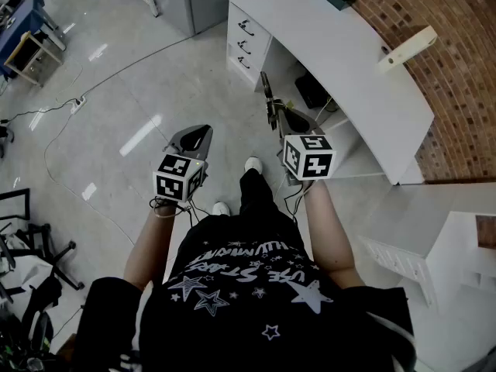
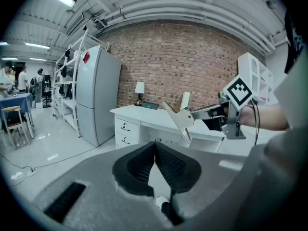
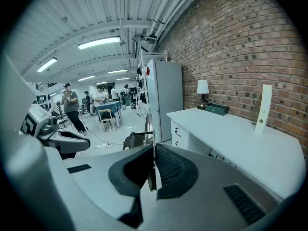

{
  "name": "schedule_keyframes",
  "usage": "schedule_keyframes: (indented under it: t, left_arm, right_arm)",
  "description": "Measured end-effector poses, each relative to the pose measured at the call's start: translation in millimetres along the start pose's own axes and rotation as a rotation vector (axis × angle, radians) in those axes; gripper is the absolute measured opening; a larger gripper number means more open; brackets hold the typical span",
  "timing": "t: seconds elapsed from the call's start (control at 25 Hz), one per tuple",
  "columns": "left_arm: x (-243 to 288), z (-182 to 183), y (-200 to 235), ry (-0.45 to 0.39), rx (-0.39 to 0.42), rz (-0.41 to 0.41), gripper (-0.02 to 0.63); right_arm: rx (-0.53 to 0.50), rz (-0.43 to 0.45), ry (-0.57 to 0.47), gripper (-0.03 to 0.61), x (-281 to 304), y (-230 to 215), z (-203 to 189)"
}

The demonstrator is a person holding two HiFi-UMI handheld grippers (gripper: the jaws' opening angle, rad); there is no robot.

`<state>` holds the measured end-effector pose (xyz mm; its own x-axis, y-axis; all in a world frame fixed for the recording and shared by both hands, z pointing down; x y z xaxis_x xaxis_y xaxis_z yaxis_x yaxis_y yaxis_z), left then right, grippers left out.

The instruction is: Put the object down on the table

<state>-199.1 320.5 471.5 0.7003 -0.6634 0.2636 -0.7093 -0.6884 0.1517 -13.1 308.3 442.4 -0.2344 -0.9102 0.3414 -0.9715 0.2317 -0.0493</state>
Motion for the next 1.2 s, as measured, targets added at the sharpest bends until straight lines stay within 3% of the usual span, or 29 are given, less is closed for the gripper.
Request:
schedule_keyframes:
  t: [0.76,1.2]
  left_arm:
    - [-46,-7,8,-0.018,-0.013,0.006,0.021]
    - [-9,22,60,-0.036,-0.008,0.095,0.021]
  right_arm:
    - [-0.007,-0.013,-0.004,0.011,-19,35,1]
    - [-0.017,0.043,-0.04,0.011,35,9,25]
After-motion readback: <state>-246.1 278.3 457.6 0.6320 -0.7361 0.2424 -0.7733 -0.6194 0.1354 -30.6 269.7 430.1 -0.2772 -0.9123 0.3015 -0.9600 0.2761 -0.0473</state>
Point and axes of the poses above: the fingertips, and each gripper's own axes: x forward along the fingers, y to its left, z out of its top, the point moved 1 cm from there along -x, backward along the fingers, and after that the axes turned 8 degrees about -y, right-handed, at the moved point
